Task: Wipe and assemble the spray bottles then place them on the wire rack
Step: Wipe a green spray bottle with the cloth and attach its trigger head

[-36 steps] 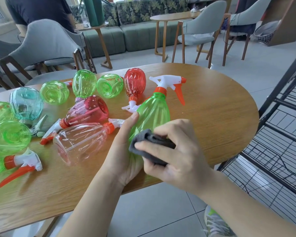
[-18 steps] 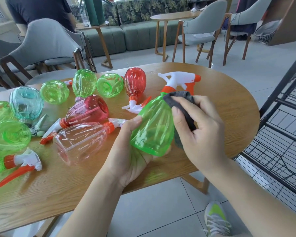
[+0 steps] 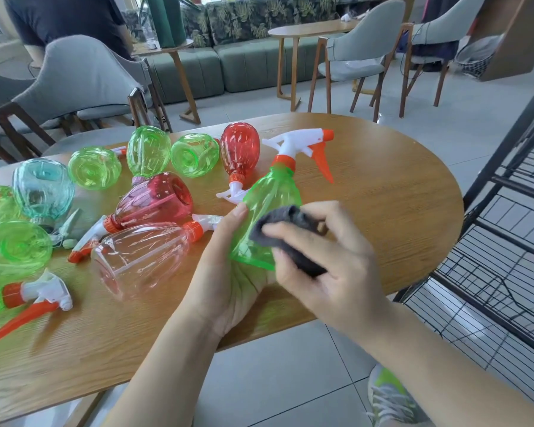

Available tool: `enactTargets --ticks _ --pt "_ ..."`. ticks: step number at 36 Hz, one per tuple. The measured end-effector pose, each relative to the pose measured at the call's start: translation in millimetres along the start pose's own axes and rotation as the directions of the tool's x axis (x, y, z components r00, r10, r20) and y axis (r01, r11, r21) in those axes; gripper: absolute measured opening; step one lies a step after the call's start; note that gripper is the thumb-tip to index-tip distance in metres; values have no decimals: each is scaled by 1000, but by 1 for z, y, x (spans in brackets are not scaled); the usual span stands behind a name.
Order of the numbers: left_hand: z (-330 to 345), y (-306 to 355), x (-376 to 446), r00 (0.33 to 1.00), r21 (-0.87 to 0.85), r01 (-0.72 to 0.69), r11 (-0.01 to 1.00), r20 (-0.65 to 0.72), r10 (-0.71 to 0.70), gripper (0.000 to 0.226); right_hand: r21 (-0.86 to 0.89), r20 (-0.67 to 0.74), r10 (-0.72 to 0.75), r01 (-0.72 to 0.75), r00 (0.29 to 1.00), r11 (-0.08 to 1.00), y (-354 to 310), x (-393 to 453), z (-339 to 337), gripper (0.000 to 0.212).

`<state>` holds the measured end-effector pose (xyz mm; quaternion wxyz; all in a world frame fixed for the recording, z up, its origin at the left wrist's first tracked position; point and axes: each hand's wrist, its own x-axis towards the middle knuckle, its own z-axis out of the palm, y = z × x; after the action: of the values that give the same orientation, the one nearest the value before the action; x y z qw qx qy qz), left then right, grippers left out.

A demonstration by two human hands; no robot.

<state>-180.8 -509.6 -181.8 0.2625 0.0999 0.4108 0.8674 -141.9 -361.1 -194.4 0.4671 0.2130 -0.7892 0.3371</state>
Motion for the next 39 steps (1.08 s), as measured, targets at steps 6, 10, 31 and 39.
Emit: enactTargets --ticks 6,10,31,39 --pt "-2 4 -8 991 -88 130 988 50 -126 71 -112 72 -242 249 968 962 -8 -9 12 20" --pt "-1 5 -5 997 -74 71 995 22 -69 70 -163 40 -253 257 967 953 -2 -7 9 19" --pt "-6 -2 3 999 19 -46 999 17 46 43 -106 -85 141 -150 986 983 7 5 2 31" --pt "-3 -1 2 1000 -58 2 998 -20 -3 46 -43 -61 220 -223 974 974 5 5 1 30"
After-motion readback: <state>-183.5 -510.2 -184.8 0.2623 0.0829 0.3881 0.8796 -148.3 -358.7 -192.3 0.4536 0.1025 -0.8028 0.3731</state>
